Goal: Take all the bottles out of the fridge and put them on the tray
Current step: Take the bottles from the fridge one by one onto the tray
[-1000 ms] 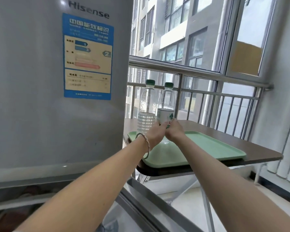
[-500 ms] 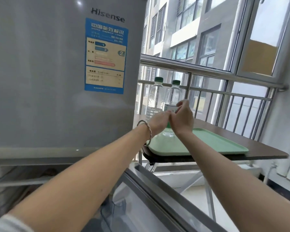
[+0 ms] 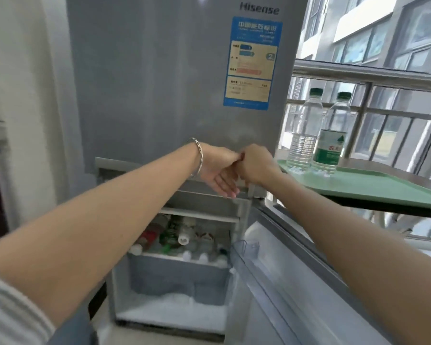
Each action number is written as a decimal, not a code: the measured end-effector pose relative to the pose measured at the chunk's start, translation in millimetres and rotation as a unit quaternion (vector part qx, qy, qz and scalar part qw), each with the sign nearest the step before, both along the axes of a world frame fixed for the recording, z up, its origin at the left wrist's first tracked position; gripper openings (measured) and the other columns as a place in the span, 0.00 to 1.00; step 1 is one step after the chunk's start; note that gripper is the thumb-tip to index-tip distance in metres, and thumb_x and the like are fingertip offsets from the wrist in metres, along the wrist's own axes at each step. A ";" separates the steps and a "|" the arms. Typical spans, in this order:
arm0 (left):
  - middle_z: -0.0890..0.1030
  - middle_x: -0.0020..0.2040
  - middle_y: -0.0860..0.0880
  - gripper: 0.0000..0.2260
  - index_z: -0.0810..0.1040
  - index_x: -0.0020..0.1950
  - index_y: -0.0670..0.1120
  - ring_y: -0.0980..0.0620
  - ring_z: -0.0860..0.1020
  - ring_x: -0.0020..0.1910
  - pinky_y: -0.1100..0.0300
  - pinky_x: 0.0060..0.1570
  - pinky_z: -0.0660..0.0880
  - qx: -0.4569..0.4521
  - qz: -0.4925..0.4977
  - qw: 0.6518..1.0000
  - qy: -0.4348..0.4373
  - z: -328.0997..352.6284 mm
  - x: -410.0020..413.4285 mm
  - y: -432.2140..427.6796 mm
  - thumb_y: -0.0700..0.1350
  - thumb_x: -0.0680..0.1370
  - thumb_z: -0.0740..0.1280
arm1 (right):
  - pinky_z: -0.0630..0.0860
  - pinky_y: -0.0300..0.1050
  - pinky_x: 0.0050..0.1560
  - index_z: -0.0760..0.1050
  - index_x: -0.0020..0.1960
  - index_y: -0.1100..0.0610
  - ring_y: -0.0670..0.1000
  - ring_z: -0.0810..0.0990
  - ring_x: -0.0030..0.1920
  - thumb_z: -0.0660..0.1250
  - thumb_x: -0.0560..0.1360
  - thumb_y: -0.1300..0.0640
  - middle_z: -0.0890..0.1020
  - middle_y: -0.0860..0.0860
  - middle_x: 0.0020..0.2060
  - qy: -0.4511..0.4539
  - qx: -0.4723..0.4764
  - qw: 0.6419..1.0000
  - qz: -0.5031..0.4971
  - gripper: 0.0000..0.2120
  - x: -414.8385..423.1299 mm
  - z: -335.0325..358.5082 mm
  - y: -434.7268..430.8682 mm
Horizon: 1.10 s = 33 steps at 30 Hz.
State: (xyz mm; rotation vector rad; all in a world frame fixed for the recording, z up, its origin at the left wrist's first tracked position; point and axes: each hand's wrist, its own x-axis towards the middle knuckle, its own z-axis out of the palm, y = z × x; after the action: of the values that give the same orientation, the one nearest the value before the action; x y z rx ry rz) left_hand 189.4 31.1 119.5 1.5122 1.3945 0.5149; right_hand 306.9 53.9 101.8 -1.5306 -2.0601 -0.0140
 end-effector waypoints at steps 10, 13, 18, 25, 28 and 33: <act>0.77 0.62 0.41 0.19 0.71 0.63 0.40 0.43 0.74 0.67 0.50 0.64 0.71 -0.133 -0.005 0.972 0.195 -102.9 -108.9 32.6 0.51 0.82 0.51 | 0.83 0.49 0.32 0.78 0.46 0.64 0.58 0.82 0.31 0.63 0.77 0.53 0.84 0.61 0.37 -0.065 -0.321 0.941 0.084 0.13 -112.6 -111.0 27.6; 0.78 0.62 0.42 0.17 0.73 0.63 0.40 0.43 0.78 0.61 0.51 0.57 0.77 -0.093 0.010 0.968 0.233 -138.3 -128.1 52.5 0.49 0.80 0.56 | 0.78 0.43 0.29 0.77 0.48 0.58 0.54 0.80 0.32 0.61 0.77 0.53 0.82 0.56 0.37 -0.106 -0.318 0.937 0.093 0.10 -134.4 -154.0 49.1; 0.80 0.51 0.34 0.15 0.76 0.59 0.33 0.50 0.70 0.30 0.65 0.23 0.66 0.024 0.009 0.962 0.271 -184.6 -139.8 83.3 0.42 0.79 0.58 | 0.76 0.49 0.58 0.72 0.66 0.56 0.57 0.78 0.58 0.65 0.76 0.47 0.79 0.57 0.61 -0.125 -0.338 0.928 0.088 0.22 -151.8 -215.9 86.3; 0.80 0.58 0.37 0.17 0.77 0.58 0.35 0.41 0.78 0.55 0.55 0.51 0.73 0.049 0.020 0.963 0.264 -247.6 -144.2 131.1 0.43 0.82 0.52 | 0.70 0.55 0.67 0.47 0.78 0.47 0.62 0.68 0.70 0.61 0.78 0.54 0.63 0.60 0.72 -0.165 -0.353 0.921 0.001 0.34 -155.5 -268.9 123.2; 0.77 0.63 0.39 0.16 0.75 0.63 0.36 0.41 0.76 0.62 0.52 0.62 0.72 0.053 0.030 0.966 0.252 -258.3 -142.9 134.1 0.42 0.82 0.54 | 0.73 0.53 0.64 0.52 0.78 0.48 0.61 0.72 0.66 0.61 0.77 0.55 0.69 0.60 0.69 -0.152 -0.364 0.919 0.000 0.32 -158.7 -278.4 130.1; 0.74 0.67 0.38 0.18 0.72 0.68 0.37 0.41 0.72 0.67 0.53 0.66 0.68 0.061 0.048 0.962 0.262 -270.5 -147.8 134.6 0.43 0.82 0.55 | 0.75 0.52 0.59 0.53 0.77 0.47 0.62 0.73 0.63 0.63 0.76 0.59 0.71 0.62 0.65 -0.134 -0.365 0.921 -0.003 0.33 -163.6 -299.3 140.3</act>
State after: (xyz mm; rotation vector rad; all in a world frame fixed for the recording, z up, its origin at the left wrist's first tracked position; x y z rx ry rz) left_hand 41.6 165.7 -151.0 1.7675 1.8750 0.2674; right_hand 143.3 194.1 -197.5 -2.0530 -2.4262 0.6454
